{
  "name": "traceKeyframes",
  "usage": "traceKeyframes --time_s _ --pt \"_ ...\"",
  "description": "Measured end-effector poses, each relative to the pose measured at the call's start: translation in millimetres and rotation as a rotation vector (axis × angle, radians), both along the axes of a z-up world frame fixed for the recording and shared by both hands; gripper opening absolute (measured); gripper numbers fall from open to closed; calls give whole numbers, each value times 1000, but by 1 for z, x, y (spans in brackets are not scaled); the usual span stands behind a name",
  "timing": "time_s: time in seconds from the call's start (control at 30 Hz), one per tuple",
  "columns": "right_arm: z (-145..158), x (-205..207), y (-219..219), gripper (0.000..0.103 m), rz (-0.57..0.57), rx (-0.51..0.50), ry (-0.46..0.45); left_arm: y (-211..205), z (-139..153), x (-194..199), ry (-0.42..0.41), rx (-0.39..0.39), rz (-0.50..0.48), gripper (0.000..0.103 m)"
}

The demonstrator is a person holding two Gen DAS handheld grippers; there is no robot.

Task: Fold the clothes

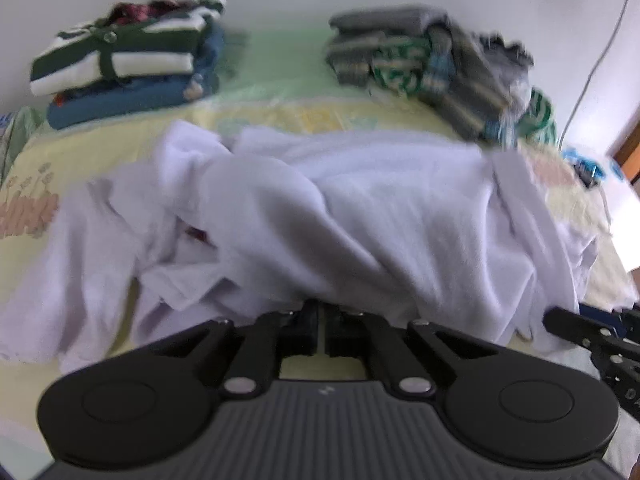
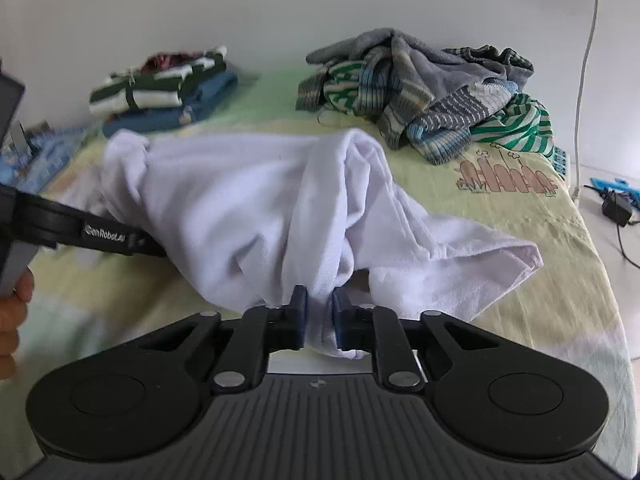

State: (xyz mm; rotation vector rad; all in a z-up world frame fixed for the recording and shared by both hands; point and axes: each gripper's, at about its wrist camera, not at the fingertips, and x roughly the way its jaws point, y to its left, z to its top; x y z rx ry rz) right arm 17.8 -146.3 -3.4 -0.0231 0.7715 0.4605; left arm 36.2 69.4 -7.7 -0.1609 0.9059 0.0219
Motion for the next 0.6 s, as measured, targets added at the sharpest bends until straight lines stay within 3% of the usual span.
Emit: traceKeyframes --time_s 0.3,0.4,0.47,0.57,0.6 --pt "63 -3 -35 12 84 456 220 25 80 -44 -146 81 -35 0" --pt "69 -11 -44 12 91 528 290 39 92 -62 -135 78 -45 0" --pt "65 -16 -52 12 59 531 306 37 80 -68 -104 89 -65 0" --pt "56 -18 -66 9 -8 498 311 31 56 -74 -49 98 -99 14" --pt "52 -18 -70 8 -32 478 312 28 46 -72 -35 83 -99 31"
